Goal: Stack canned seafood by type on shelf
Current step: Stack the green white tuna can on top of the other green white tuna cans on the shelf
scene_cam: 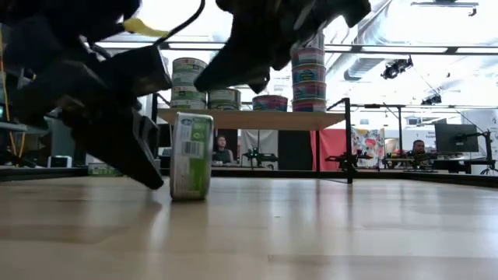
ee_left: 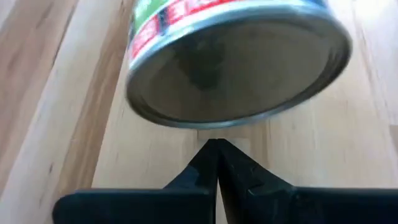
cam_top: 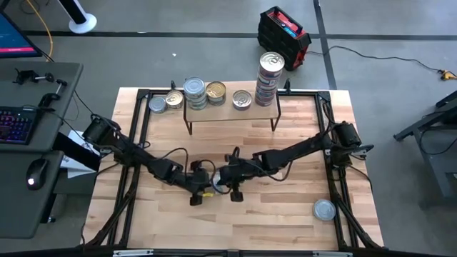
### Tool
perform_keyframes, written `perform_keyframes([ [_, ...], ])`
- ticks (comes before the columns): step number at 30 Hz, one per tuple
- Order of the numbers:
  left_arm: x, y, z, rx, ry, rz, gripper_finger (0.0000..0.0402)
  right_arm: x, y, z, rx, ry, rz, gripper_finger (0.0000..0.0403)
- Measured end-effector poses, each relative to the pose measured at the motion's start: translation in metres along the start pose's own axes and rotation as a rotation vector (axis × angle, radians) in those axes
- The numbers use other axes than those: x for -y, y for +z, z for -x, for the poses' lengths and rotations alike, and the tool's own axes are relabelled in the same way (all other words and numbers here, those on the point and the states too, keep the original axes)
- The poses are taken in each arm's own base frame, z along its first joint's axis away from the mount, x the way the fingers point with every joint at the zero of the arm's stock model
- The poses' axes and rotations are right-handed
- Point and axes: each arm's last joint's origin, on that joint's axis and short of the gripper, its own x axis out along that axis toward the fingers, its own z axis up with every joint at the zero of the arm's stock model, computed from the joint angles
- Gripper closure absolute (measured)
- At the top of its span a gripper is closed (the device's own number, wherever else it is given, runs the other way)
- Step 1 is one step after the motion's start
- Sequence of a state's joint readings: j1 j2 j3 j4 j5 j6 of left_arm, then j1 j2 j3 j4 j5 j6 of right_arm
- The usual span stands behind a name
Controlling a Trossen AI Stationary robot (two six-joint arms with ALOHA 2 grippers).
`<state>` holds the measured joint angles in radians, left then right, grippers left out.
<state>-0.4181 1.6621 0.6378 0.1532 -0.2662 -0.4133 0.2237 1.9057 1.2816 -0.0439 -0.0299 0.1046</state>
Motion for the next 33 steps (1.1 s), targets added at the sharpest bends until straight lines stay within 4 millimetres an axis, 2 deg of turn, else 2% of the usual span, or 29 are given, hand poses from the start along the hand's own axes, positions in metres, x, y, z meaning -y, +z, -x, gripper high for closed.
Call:
perform_keyframes([
  [4,0.000,0.000,0.008,-0.023,0.016,0.016,0.0401,0.004,0.001,0.000,-0.025,-0.015,0.006,0.0403],
  [8,-0.006,-0.002,0.022,-0.067,0.098,0.016,0.0401,0.003,0.007,0.012,-0.081,-0.023,0.004,0.0403],
  [14,-0.007,0.009,0.030,0.025,0.109,-0.016,0.0401,0.003,-0.018,0.015,-0.300,-0.045,-0.062,0.0403],
  [19,-0.009,0.015,0.021,0.073,0.101,-0.088,0.0401,-0.003,-0.033,0.006,-0.237,-0.026,-0.116,0.0403],
  [27,-0.020,0.019,0.006,0.099,0.131,-0.055,0.0401,-0.002,-0.032,-0.007,-0.085,-0.061,-0.195,0.0403],
  [33,-0.022,0.025,0.001,0.157,0.124,-0.025,0.0401,-0.005,-0.034,-0.018,-0.038,-0.041,-0.229,0.0403],
])
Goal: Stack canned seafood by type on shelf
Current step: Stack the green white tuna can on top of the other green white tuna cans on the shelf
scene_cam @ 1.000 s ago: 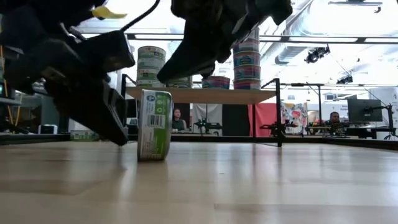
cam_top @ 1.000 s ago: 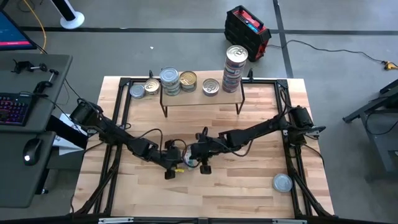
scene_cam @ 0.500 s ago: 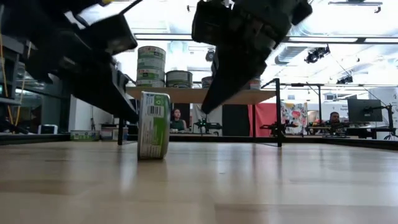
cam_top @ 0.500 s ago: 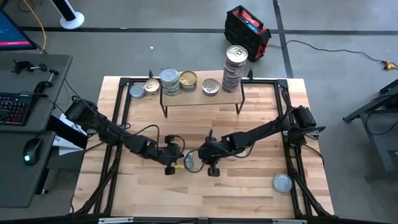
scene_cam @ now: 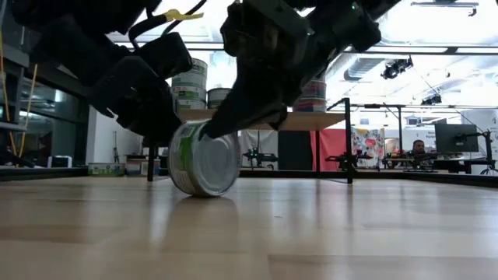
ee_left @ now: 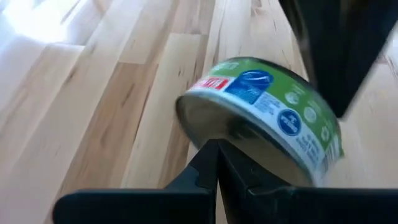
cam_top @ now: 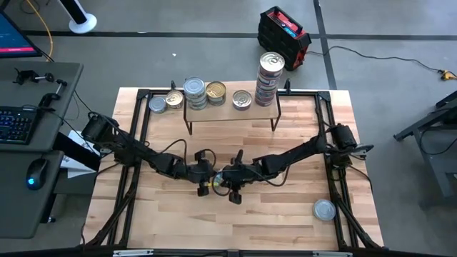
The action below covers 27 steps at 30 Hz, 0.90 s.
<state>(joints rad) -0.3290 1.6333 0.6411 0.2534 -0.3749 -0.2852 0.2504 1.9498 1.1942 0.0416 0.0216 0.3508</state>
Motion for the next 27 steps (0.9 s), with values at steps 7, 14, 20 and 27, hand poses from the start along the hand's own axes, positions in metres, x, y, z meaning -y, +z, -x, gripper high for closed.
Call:
perform_keyframes([
  [7,-0.004,0.003,-0.002,0.022,0.007,0.017,0.0401,-0.001,-0.001,-0.009,0.041,0.014,-0.010,0.0403],
  [14,-0.005,0.009,0.004,0.046,0.014,-0.053,0.0401,-0.004,0.005,-0.008,0.106,0.045,-0.005,0.0403],
  [20,-0.018,0.025,0.041,0.057,0.062,-0.067,0.0401,-0.007,0.014,0.018,0.047,0.072,0.042,0.0403],
  [27,-0.017,0.041,0.087,0.137,-0.095,0.323,0.0363,-0.001,0.021,0.081,-0.063,-0.165,0.071,0.0403],
])
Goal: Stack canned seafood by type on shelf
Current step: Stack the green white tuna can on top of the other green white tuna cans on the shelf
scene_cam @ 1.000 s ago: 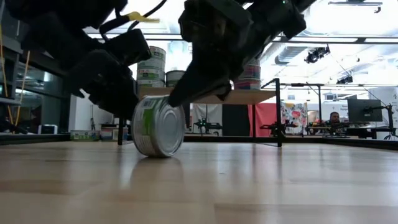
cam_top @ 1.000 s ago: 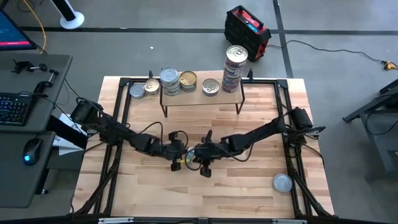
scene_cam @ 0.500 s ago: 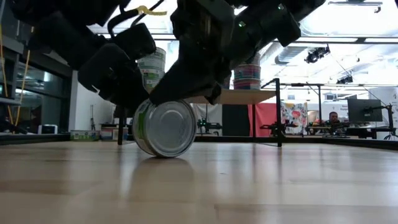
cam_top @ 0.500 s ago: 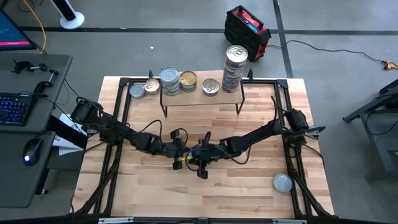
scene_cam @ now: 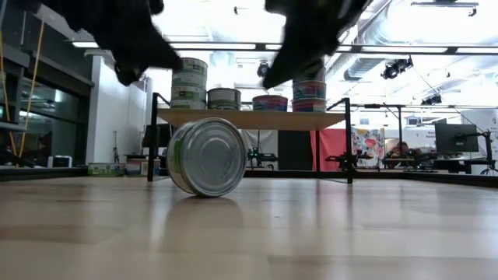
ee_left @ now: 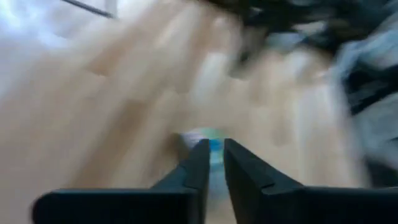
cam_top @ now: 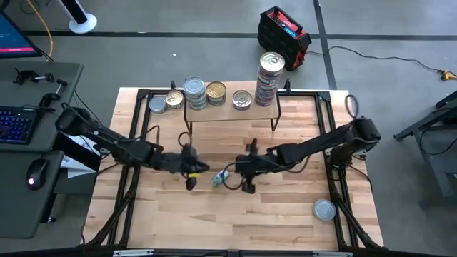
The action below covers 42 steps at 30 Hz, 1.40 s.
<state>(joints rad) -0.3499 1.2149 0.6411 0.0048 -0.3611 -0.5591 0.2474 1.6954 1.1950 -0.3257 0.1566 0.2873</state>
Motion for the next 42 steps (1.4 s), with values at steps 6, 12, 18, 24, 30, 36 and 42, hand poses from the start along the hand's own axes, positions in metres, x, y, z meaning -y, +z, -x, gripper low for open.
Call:
perform_keyframes([
  [6,0.038,-0.005,0.002,0.020,-0.160,0.109,0.0264,0.008,-0.017,0.028,-0.174,-0.145,-0.062,0.0403],
  [12,0.070,0.025,-0.001,-0.017,-0.165,-0.167,0.0174,0.001,-0.031,0.037,-0.270,-0.199,-0.079,0.0403],
  [18,0.057,0.037,-0.018,-0.134,0.128,-0.265,0.0124,-0.006,-0.041,0.043,-0.301,-0.291,-0.119,0.0403],
  [24,0.055,0.016,-0.048,-0.197,0.197,0.007,0.0108,-0.012,-0.048,0.047,-0.311,-0.344,-0.142,0.0403],
  [30,0.055,-0.002,-0.070,-0.188,0.272,0.102,0.0107,-0.015,-0.050,0.049,-0.313,-0.349,-0.132,0.0403],
  [36,0.053,-0.018,-0.088,-0.236,0.299,0.103,0.0107,-0.015,-0.050,0.049,-0.313,-0.350,-0.132,0.0403],
  [42,0.052,-0.025,-0.093,-0.275,0.291,0.078,0.0115,-0.015,-0.050,0.049,-0.315,-0.351,-0.131,0.0403],
])
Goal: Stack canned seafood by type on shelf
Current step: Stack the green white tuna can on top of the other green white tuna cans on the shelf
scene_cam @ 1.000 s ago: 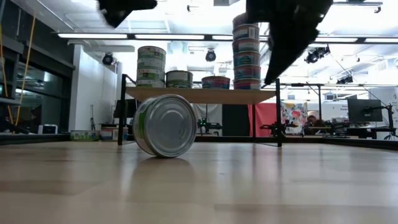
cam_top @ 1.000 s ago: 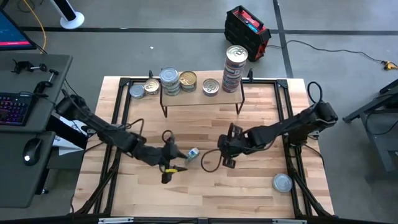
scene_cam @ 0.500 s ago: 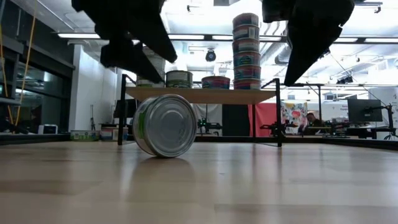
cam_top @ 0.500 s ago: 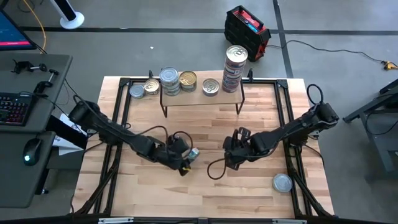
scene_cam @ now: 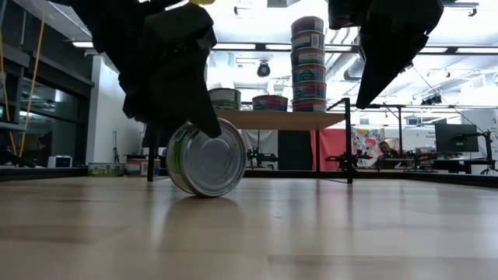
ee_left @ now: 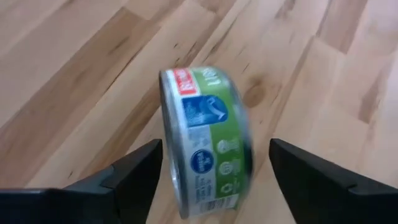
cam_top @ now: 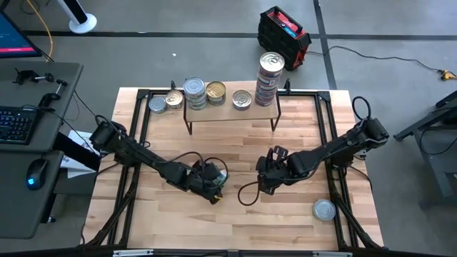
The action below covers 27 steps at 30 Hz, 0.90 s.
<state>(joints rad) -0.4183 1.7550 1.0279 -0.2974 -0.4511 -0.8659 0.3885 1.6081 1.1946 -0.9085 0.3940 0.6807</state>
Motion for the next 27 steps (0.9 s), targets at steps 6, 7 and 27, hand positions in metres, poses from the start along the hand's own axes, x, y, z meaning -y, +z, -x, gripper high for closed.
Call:
perform_keyframes([
  [6,-0.003,0.008,0.007,0.013,-0.009,-0.031,0.0270,0.000,0.000,0.000,0.000,-0.001,0.003,0.0403],
  [7,-0.005,0.009,0.008,0.009,-0.003,-0.044,0.0301,0.000,0.000,0.000,0.000,-0.001,0.003,0.0403],
  [27,-0.115,0.154,0.258,0.367,0.526,-0.818,0.0306,0.001,0.004,0.000,0.064,-0.042,-0.013,0.0403],
])
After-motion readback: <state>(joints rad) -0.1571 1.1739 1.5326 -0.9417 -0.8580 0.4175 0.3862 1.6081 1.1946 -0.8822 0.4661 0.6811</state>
